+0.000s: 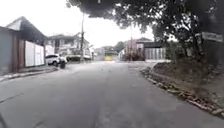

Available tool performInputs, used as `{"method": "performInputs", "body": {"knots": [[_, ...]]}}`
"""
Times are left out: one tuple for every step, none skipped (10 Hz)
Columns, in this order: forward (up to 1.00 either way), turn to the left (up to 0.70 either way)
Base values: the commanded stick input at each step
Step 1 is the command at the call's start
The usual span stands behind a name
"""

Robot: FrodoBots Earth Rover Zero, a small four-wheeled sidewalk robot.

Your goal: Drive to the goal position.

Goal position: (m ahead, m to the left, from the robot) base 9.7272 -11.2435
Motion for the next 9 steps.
{"method": "performInputs", "body": {"knots": [[0.85,0.00],[0.85,0.00],[0.85,0.00],[0.85,0.00],[0.85,0.00],[0.85,0.00],[0.85,0.00],[0.85,0.00],[0.85,0.00]]}}
